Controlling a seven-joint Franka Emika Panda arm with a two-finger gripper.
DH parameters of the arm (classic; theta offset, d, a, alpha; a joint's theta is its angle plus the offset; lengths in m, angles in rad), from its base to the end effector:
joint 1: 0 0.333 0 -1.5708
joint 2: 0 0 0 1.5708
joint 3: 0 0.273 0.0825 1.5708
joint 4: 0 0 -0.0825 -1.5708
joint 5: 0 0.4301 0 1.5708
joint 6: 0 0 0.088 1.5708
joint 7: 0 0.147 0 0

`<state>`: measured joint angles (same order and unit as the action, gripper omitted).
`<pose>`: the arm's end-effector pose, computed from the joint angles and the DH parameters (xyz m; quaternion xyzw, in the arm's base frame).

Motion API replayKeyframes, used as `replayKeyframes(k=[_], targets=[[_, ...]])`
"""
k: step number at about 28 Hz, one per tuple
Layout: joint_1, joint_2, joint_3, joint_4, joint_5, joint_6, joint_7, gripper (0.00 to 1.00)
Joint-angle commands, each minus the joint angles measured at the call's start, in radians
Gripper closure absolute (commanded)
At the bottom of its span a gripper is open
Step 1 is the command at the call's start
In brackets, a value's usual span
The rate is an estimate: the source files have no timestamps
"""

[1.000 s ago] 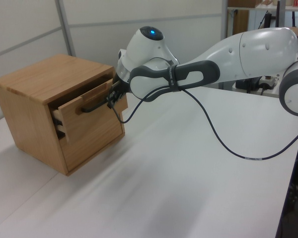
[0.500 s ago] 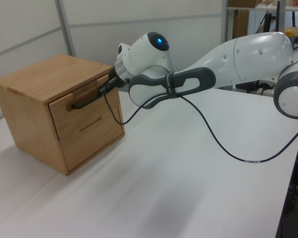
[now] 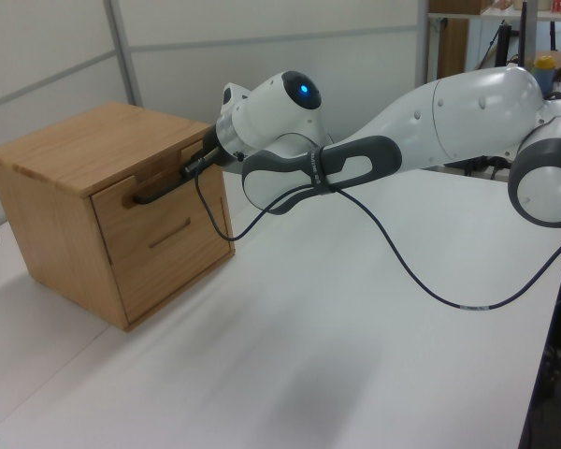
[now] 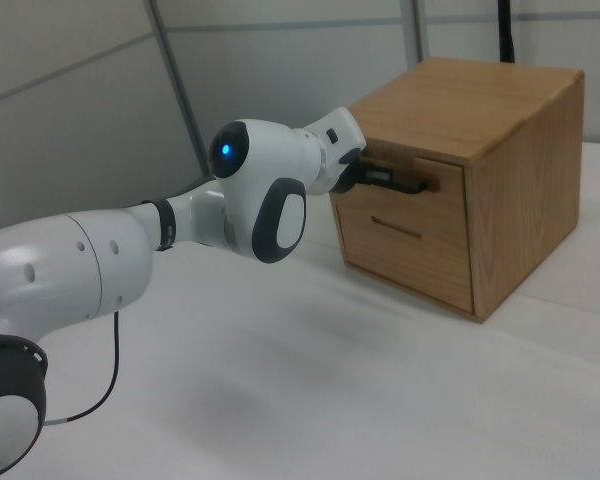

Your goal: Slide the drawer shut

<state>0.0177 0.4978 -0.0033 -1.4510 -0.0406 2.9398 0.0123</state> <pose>0.8041 0.0144 0.4445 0.8795 0.0170 0.4755 0.0073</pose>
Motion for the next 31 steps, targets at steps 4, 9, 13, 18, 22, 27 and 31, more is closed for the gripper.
replayKeyframes(k=[4, 9, 13, 18, 22, 27, 31], targets=[[-0.007, -0.042, -0.01, -0.002, 0.001, -0.114, 0.015, 1.0], [-0.007, -0.111, -0.009, -0.002, 0.027, -0.359, 0.015, 1.0], [-0.007, -0.163, -0.007, -0.002, 0.051, -0.514, 0.014, 1.0], [-0.007, -0.205, -0.003, -0.002, 0.053, -0.715, 0.005, 1.0], [-0.007, -0.235, -0.003, -0.002, 0.053, -0.875, 0.003, 1.0], [-0.007, -0.281, -0.003, -0.003, 0.048, -1.031, 0.0, 1.0], [-0.007, -0.338, -0.006, -0.021, 0.039, -1.152, -0.002, 1.0]])
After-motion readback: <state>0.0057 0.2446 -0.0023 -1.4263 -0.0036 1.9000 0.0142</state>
